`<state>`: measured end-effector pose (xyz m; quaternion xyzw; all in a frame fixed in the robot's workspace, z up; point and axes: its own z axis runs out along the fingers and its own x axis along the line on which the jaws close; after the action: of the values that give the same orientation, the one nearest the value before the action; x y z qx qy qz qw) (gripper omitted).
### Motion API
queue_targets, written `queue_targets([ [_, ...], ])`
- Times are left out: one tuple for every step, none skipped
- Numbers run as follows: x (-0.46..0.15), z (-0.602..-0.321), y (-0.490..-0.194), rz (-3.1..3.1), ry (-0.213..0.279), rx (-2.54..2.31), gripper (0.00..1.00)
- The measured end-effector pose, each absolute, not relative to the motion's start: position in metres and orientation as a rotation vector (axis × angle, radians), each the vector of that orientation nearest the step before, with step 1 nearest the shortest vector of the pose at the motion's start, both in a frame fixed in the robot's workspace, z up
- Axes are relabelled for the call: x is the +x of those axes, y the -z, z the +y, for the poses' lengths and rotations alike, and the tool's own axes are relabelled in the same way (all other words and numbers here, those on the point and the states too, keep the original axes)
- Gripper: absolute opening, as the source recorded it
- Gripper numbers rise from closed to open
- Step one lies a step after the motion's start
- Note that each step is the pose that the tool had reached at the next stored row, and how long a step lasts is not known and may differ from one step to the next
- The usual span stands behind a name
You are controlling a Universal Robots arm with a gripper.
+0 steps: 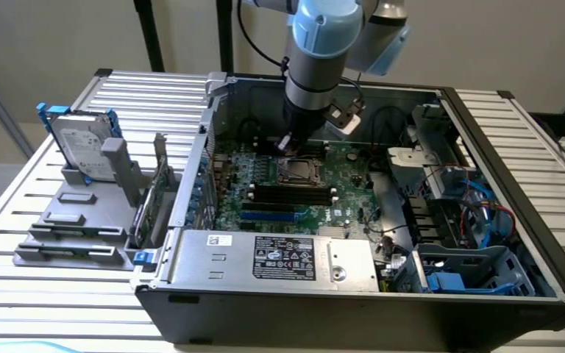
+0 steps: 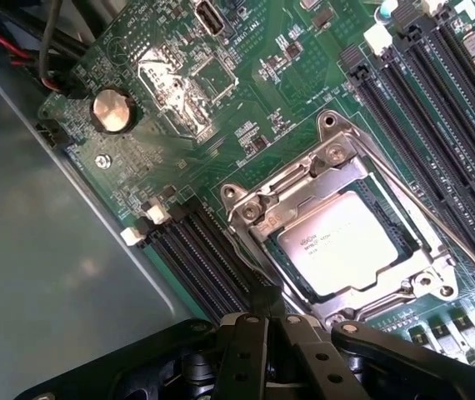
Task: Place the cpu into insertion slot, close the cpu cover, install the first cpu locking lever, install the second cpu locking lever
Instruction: 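Install the first cpu locking lever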
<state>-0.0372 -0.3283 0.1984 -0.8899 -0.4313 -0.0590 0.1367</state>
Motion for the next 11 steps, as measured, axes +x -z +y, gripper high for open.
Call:
queue_targets([
  [-0.0366,-0.3282,-0.1984,-1.249,0.171,-2.576,0.11],
  [-0.0362,-0.3282,-0.1983,-1.249,0.171,-2.576,0.11],
  [-0.0358,-0.3281,-0.1983,-1.249,0.171,-2.576,0.11],
  [-0.0354,-0.3279,-0.1982,-1.249,0.171,-2.575,0.11],
  [-0.0351,-0.3278,-0.1982,-1.250,0.170,-2.575,0.11],
  [-0.0346,-0.3276,-0.1982,-1.250,0.170,-2.575,0.11],
  [-0.0342,-0.3275,-0.1981,-1.250,0.171,-2.575,0.11],
  [-0.0340,-0.3275,-0.1981,-1.251,0.170,-2.575,0.11],
  [-0.0340,-0.3275,-0.1981,-1.250,0.170,-2.575,0.11],
  [-0.0340,-0.3274,-0.1981,-1.251,0.170,-2.575,0.11],
  [-0.0340,-0.3274,-0.1981,-1.251,0.170,-2.575,0.11],
])
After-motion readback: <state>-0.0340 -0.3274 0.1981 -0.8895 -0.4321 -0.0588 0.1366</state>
